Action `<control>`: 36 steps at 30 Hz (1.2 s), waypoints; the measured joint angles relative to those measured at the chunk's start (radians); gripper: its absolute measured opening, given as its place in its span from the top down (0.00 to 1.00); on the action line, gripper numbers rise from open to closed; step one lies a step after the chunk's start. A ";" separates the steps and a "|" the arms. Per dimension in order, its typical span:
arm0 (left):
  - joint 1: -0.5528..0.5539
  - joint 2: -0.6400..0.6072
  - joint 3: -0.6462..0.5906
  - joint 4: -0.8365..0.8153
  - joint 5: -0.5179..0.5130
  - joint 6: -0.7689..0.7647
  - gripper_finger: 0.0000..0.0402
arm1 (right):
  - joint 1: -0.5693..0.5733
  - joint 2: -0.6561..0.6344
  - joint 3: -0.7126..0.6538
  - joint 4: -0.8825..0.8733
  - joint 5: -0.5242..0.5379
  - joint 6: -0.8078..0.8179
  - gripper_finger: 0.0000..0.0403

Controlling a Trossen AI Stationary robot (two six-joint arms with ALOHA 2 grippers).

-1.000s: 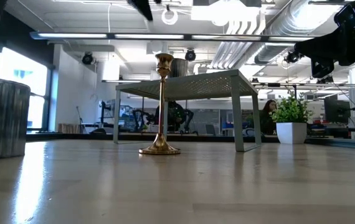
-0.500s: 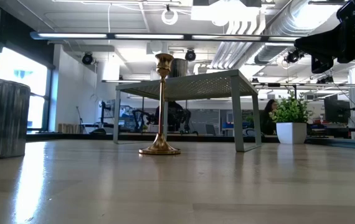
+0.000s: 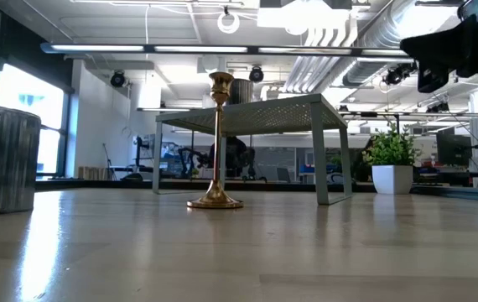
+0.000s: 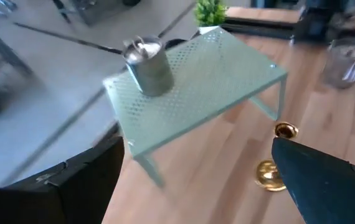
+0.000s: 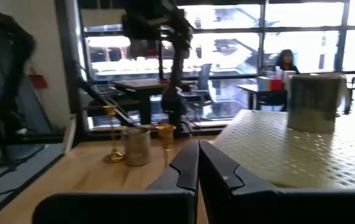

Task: Pick & Place candle stick holders
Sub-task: Put the right gold candle holder on the shelf

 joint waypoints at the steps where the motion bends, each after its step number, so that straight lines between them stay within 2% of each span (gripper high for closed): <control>1: 0.001 -0.052 -0.082 0.082 0.016 0.020 0.01 | 0.000 0.000 0.000 0.005 -0.010 0.000 1.00; 4: 0.001 -0.189 -0.299 0.341 0.097 0.139 0.01 | 0.000 0.000 0.000 0.010 -0.067 0.061 0.99; 7: 0.002 -0.310 -0.493 0.607 0.197 0.321 0.01 | 0.000 0.000 0.000 0.004 -0.120 0.153 0.99; 10: 0.002 -0.406 -0.648 0.845 0.319 0.500 0.01 | 0.000 0.000 0.000 0.003 -0.098 0.173 0.99; 13: 0.002 -0.483 -0.742 0.993 0.396 0.611 0.01 | 0.000 0.000 0.000 -0.004 -0.084 0.235 0.98; 22: 0.002 -0.573 -0.830 1.017 0.399 0.636 0.01 | 0.000 0.000 0.000 -0.034 -0.093 0.235 0.97; 26: 0.002 -0.574 -0.851 1.012 0.399 0.649 0.01 | 0.000 0.000 0.000 -0.025 -0.090 0.227 0.92; 30: 0.002 -0.575 -0.861 1.014 0.398 0.672 0.01 | 0.000 0.002 0.000 -0.027 -0.048 0.205 0.78; 34: 0.002 -0.584 -0.861 1.026 0.398 0.684 0.01 | 0.000 0.014 0.006 -0.030 0.031 0.193 0.59; 36: 0.002 -0.598 -0.861 1.020 0.398 0.673 0.01 | 0.000 0.022 0.023 -0.034 0.030 0.137 0.49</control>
